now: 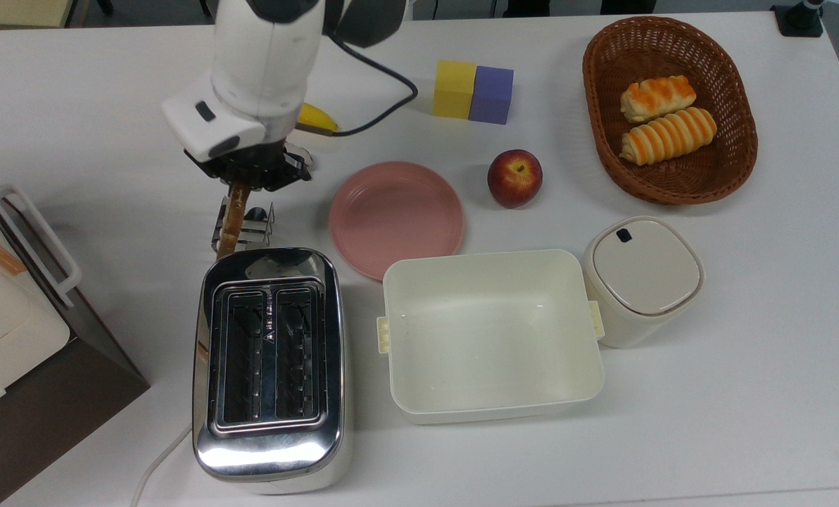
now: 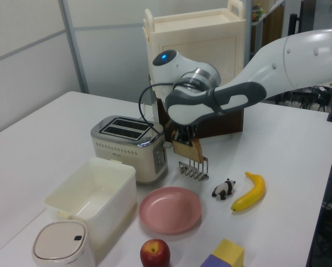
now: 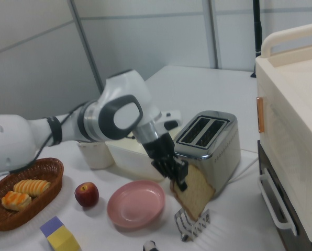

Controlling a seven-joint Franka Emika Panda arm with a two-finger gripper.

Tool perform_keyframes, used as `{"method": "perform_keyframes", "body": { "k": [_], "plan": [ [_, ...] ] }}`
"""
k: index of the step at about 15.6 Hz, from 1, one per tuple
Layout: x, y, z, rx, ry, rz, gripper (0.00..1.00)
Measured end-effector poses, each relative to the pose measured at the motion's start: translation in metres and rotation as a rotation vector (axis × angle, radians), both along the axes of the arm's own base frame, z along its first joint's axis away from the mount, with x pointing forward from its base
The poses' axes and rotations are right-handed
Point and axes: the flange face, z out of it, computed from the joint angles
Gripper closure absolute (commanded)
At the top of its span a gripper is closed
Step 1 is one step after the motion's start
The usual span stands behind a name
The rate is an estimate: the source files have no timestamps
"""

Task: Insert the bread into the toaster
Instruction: 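Lift the bread slice up out of the metal rack, then carry the bread slice over the toaster slot and lower it in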

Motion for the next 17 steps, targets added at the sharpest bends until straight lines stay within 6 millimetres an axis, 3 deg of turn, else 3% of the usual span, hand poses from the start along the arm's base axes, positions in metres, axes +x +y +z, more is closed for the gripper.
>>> {"method": "perform_keyframes", "body": {
  "k": [3, 5, 7, 14, 17],
  "plan": [
    [-0.005, -0.011, 0.056, -0.003, -0.096, -0.022, 1.0],
    [-0.012, -0.015, 0.11, 0.013, -0.192, -0.037, 1.0],
    [-0.016, -0.013, 0.139, 0.039, -0.249, -0.043, 1.0],
    [0.0, 0.003, 0.153, 0.086, -0.38, -0.002, 1.0],
    [0.015, 0.024, 0.151, 0.099, -0.465, 0.056, 1.0]
  ]
}}
